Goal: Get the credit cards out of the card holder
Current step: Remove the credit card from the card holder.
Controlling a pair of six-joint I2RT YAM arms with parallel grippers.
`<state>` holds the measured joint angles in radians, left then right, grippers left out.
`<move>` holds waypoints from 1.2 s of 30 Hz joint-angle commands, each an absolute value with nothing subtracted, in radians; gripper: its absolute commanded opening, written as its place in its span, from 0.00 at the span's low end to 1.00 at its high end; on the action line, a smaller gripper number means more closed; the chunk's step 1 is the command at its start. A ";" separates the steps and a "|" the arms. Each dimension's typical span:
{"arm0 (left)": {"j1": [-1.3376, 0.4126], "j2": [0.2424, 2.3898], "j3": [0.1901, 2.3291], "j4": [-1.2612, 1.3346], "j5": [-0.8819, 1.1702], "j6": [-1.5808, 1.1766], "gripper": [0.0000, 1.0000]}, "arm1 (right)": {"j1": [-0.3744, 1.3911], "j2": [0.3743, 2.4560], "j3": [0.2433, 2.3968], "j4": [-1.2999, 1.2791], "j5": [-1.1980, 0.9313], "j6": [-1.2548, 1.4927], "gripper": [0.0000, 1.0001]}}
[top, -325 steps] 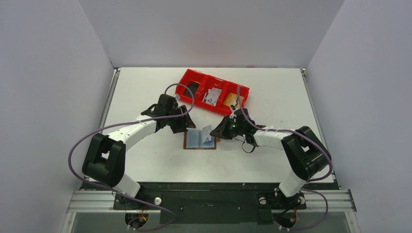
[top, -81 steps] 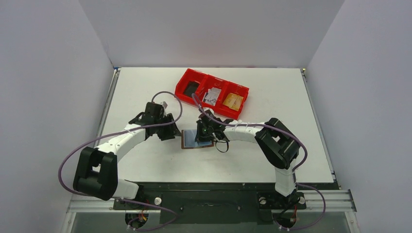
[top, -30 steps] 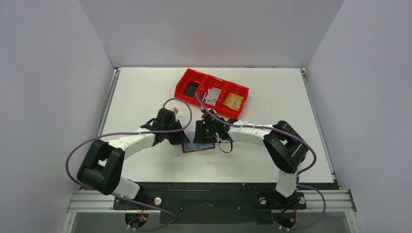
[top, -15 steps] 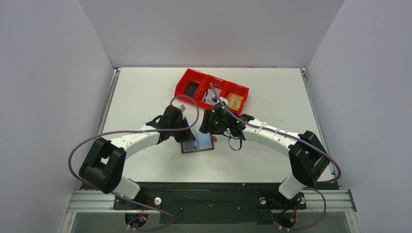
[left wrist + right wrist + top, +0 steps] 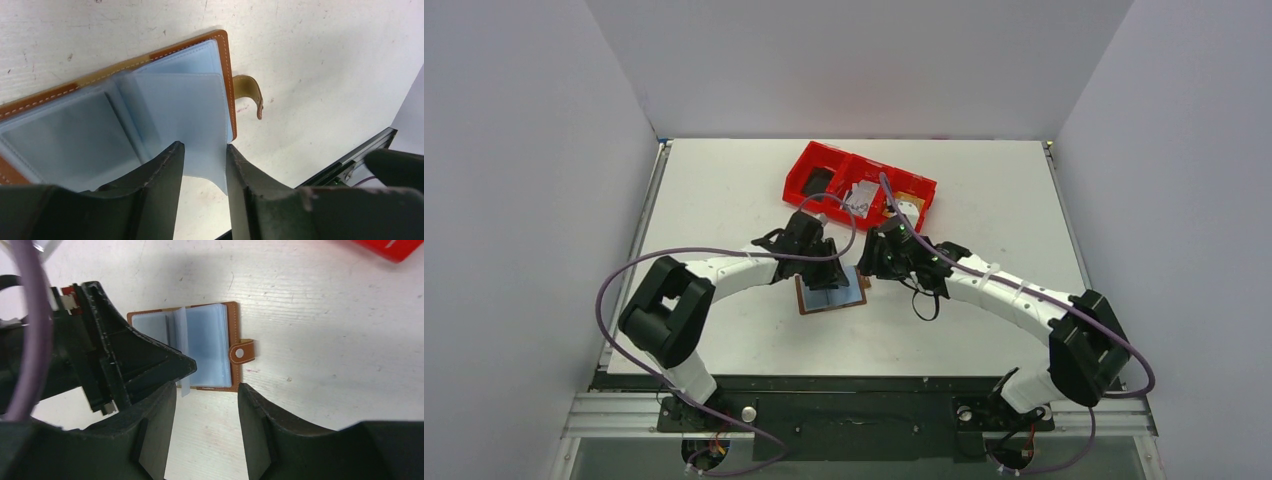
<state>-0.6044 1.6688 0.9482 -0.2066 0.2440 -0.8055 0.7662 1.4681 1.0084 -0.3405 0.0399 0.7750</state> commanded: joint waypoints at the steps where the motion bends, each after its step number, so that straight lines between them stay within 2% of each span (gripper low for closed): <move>1: -0.617 1.713 1.005 -0.154 0.261 -0.801 0.38 | 0.754 1.388 0.989 -0.352 0.126 0.785 0.45; 4: -0.620 1.727 1.014 -0.140 0.268 -0.801 0.46 | 0.751 1.379 0.984 -0.361 0.135 0.783 0.45; 8: -0.625 1.728 1.023 -0.129 0.275 -0.797 0.51 | 0.751 1.372 0.987 -0.369 0.139 0.781 0.45; 17: -0.613 1.678 1.050 -0.183 0.235 -0.780 0.54 | 0.754 1.398 1.024 -0.388 0.127 0.764 0.45; 23: -0.518 1.564 0.970 -0.224 0.208 -0.774 0.55 | 0.805 1.457 1.085 -0.395 0.126 0.754 0.45; 36: -0.307 1.278 0.804 -0.368 0.196 -0.699 0.55 | 0.943 1.779 1.318 -0.404 0.077 0.733 0.45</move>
